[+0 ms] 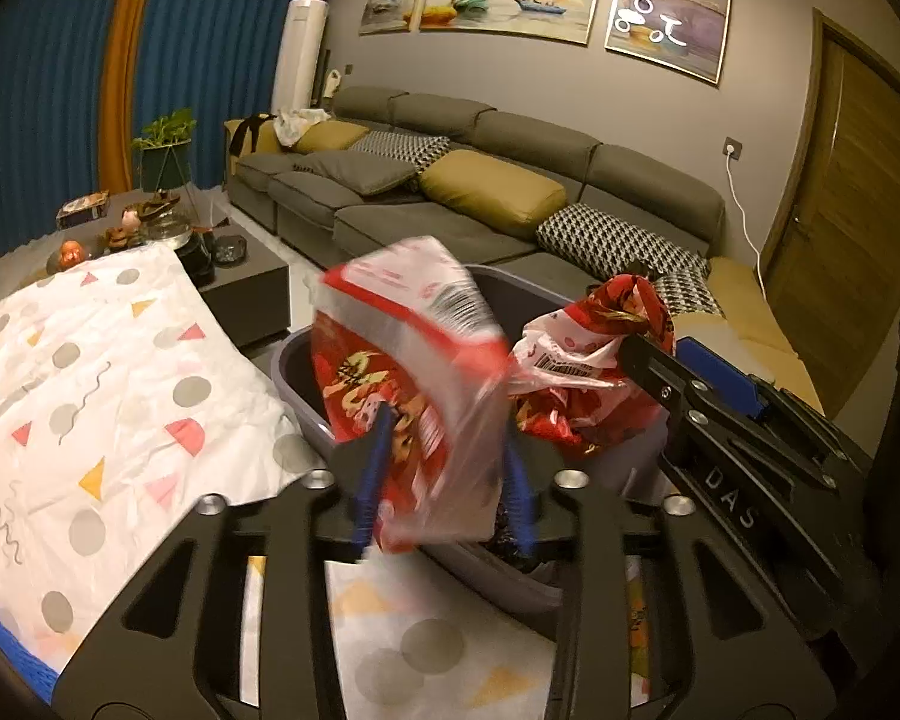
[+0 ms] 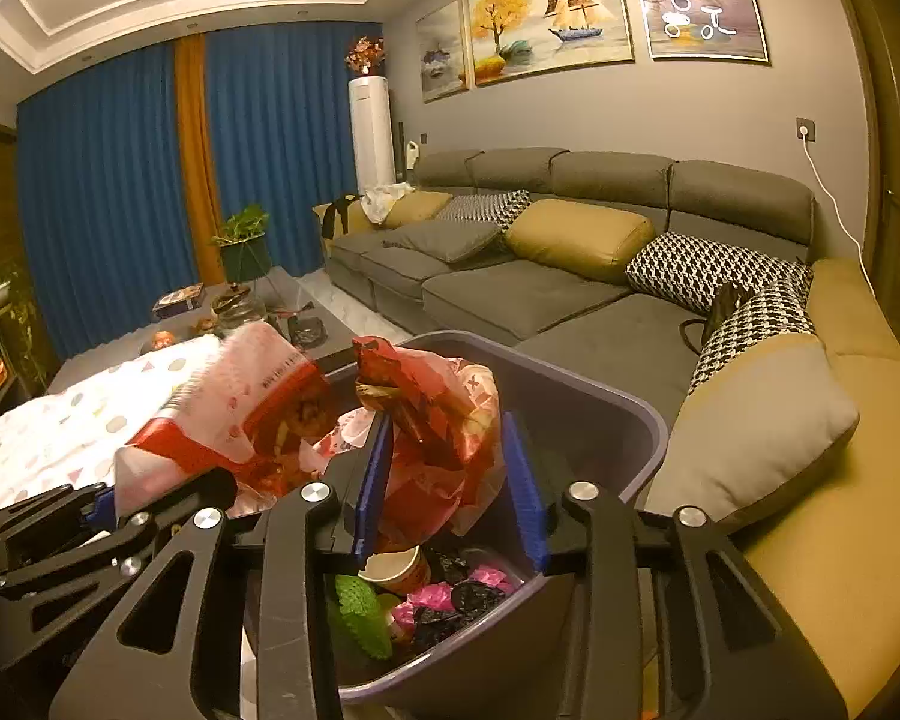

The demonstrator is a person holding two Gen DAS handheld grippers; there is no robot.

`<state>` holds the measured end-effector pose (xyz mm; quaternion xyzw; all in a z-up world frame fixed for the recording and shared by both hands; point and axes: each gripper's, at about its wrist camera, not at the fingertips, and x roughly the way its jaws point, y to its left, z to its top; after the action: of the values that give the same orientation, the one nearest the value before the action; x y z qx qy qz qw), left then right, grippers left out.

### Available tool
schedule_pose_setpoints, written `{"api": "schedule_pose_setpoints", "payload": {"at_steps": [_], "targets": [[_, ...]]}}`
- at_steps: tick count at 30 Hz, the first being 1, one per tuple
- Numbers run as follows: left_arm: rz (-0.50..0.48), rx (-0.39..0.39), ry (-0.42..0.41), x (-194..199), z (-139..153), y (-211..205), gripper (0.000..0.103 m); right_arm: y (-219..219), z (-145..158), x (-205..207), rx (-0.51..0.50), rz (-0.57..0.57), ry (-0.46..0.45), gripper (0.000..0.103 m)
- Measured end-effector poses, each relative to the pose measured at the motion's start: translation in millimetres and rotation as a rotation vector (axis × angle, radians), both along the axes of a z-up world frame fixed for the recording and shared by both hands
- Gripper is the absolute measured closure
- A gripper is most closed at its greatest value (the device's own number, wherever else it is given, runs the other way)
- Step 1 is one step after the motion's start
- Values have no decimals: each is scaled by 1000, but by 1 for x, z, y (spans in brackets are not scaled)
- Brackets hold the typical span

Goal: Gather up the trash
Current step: 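Carry the snack bag and wrapper to the grey bin and open both tools, then move both open tools back over the red cup and blue mesh sleeve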

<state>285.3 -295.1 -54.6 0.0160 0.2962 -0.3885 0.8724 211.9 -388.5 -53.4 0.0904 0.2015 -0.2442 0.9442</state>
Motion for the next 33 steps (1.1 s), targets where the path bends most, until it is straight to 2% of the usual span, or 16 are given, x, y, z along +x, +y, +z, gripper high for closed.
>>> {"api": "schedule_pose_setpoints", "payload": {"at_steps": [6, 11, 15, 17, 19, 23, 25, 33], "targets": [[34, -13, 8, 3, -3, 11, 37, -3, -2, 1, 4, -3, 7, 54], [107, -23, -6, 0, 1, 31, 22, -3, -1, -3, 8, -3, -2, 51], [184, -25, -26, -5, 5, 50, 13, 2, 1, -12, 4, -9, -21, 41], [228, -18, -35, -8, 9, 61, 12, 6, 2, -16, -3, -9, -24, 38], [270, -9, -42, -13, 11, 73, 11, 11, 4, -21, -9, -6, -34, 30], [336, -7, -63, -24, 19, 99, 9, 28, 8, -32, -35, 14, -43, 27], [371, -6, -71, -30, 21, 114, 8, 38, 10, -37, -48, 28, -51, 22], [535, 45, -99, -52, 19, 180, 8, 88, 8, -45, -37, 152, -40, 21]]}}
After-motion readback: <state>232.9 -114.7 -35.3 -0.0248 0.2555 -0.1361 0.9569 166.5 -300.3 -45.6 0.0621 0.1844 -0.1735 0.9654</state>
